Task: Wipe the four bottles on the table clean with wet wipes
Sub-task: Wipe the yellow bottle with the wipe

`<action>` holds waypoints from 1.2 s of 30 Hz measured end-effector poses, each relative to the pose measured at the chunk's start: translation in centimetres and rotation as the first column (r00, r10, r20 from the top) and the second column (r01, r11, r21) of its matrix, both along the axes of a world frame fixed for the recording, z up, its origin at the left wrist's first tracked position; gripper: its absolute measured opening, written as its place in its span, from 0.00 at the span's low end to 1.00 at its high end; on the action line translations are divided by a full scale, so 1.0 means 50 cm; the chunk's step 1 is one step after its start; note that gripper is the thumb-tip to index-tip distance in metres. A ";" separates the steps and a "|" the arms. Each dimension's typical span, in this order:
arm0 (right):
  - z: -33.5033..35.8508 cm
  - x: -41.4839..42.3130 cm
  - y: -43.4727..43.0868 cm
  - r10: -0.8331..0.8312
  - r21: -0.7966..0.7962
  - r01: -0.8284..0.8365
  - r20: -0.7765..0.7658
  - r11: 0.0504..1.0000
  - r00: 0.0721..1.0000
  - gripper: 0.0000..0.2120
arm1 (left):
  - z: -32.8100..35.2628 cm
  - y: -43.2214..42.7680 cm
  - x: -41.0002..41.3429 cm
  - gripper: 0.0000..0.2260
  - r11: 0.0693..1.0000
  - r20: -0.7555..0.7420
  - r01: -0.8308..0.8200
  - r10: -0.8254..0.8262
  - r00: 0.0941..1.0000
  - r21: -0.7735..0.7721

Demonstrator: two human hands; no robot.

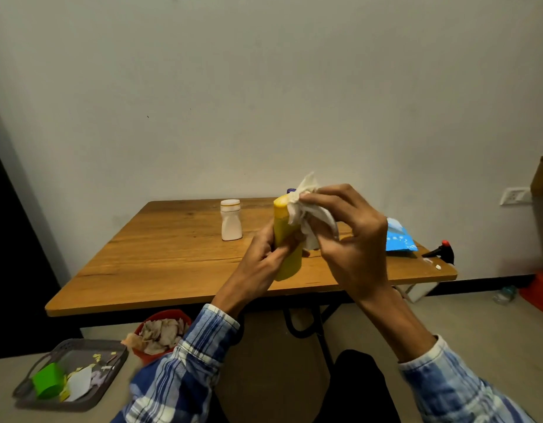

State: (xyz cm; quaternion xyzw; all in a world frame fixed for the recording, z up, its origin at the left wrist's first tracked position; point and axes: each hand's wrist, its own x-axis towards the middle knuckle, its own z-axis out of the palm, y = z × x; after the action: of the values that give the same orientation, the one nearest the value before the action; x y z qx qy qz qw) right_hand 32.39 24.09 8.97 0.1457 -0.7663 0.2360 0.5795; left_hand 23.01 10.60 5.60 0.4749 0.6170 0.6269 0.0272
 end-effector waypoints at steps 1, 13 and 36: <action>0.002 -0.002 0.003 -0.001 -0.080 -0.001 -0.021 0.997 1.000 0.15 | 0.002 0.000 0.001 0.15 1.000 0.014 0.029 -0.029 0.999 -0.010; -0.010 0.011 -0.011 -0.059 0.034 0.058 0.010 0.998 0.998 0.11 | 0.008 -0.007 -0.001 0.19 0.998 -0.031 -0.037 0.039 0.999 0.055; 0.052 0.029 -0.045 -0.239 0.340 0.197 0.084 0.919 0.967 0.14 | 0.004 -0.003 -0.008 0.18 0.989 -0.081 -0.137 0.141 0.987 0.047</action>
State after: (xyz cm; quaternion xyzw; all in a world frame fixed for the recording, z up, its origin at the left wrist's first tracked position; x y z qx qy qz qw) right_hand 33.84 21.82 11.60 0.1391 -0.8409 0.0473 0.5209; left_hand 22.62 10.45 5.77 0.4570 0.6361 0.6195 -0.0523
